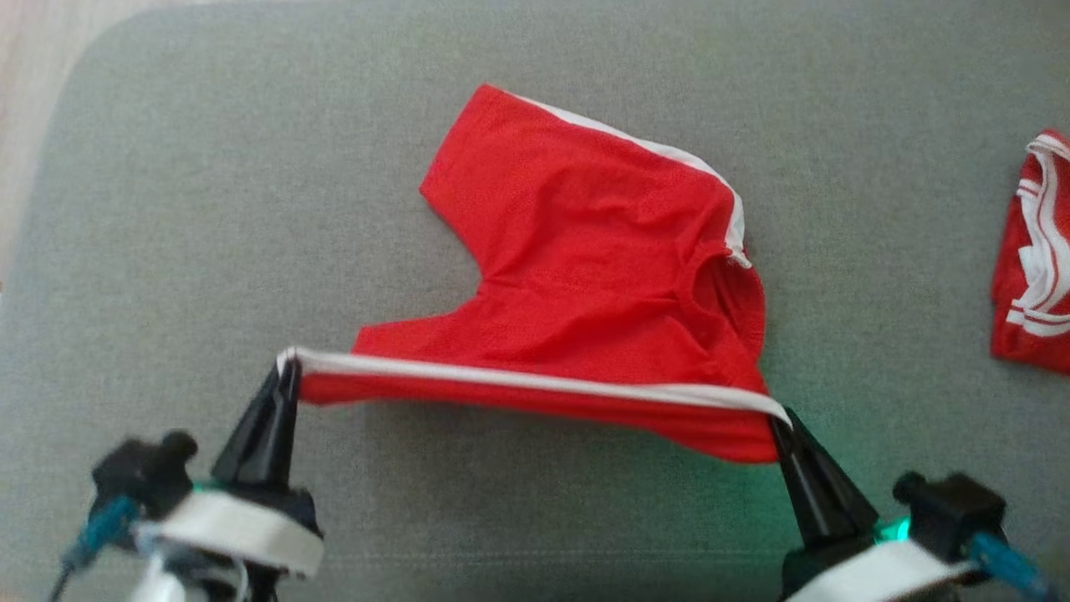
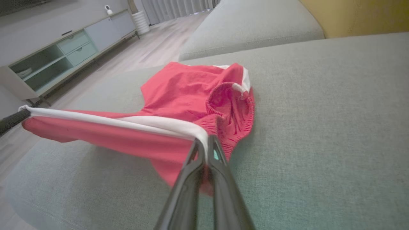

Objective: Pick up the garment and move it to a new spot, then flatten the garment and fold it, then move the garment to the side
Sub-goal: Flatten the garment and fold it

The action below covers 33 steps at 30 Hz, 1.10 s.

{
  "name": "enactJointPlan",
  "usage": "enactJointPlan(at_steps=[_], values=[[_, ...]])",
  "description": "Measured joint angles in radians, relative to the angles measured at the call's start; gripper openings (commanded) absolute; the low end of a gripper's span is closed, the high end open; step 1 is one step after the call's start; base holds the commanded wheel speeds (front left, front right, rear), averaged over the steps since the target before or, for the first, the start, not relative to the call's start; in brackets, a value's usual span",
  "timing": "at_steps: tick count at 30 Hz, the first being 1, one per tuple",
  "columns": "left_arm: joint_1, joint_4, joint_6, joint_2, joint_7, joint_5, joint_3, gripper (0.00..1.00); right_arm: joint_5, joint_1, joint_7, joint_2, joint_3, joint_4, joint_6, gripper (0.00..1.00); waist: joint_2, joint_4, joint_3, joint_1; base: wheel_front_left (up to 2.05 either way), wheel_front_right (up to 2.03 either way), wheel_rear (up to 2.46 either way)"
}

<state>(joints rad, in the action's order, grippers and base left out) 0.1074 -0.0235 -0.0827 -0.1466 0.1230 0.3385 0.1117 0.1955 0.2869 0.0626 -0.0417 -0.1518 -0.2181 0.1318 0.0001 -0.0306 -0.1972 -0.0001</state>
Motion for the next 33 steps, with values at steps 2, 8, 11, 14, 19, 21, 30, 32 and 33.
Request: enactJointPlan(at_steps=[2,8,11,14,19,21,30,32,33], values=[[-0.043,0.007,-0.015,-0.025,-0.014,0.000,0.006,0.00,0.025,-0.033,0.034,0.001,0.001,0.015,0.000,0.00,0.0000,0.004,-0.017,0.0000,0.00,0.00,0.00],[-0.339,0.109,-0.041,-0.091,-0.049,0.060,0.020,0.00,0.052,-0.268,0.048,0.000,-0.023,0.060,0.000,0.00,0.0000,0.028,-0.101,0.0000,0.00,0.00,0.00],[-0.425,0.173,-0.042,-0.110,-0.056,0.092,0.035,0.00,0.066,-0.362,0.047,-0.001,-0.041,0.098,0.000,0.00,0.0000,0.045,-0.141,0.0000,0.00,0.00,0.00],[-0.530,0.253,-0.049,-0.124,-0.060,0.117,0.075,0.00,0.074,-0.428,0.035,-0.003,-0.040,0.138,0.000,0.00,0.0000,0.058,-0.181,0.0001,0.00,0.00,0.00],[-0.751,0.380,-0.049,-0.176,-0.064,0.190,0.209,0.00,0.120,-0.519,-0.009,-0.003,-0.028,0.188,0.000,0.00,-0.0001,0.081,-0.240,0.0002,0.00,0.00,0.00],[-0.835,0.425,-0.049,-0.200,-0.086,0.243,0.280,0.00,0.132,-0.552,-0.019,-0.004,-0.027,0.212,0.000,0.00,-0.0001,0.096,-0.258,0.0002,0.00,0.00,0.00],[-1.094,0.594,-0.049,-0.291,-0.172,0.431,0.515,0.00,0.224,-0.683,-0.050,-0.006,-0.088,0.319,0.000,0.00,-0.0001,0.184,-0.314,0.0002,0.00,0.00,0.00],[-1.131,0.632,-0.049,-0.307,-0.175,0.466,0.556,0.00,0.244,-0.715,-0.068,-0.007,-0.110,0.344,0.000,0.00,-0.0001,0.206,-0.327,0.0003,0.00,0.00,0.00],[-1.146,0.648,-0.049,-0.312,-0.175,0.482,0.574,0.00,0.252,-0.729,-0.077,-0.007,-0.121,0.358,0.000,0.00,-0.0001,0.216,-0.333,0.0003,0.00,0.00,0.00]])
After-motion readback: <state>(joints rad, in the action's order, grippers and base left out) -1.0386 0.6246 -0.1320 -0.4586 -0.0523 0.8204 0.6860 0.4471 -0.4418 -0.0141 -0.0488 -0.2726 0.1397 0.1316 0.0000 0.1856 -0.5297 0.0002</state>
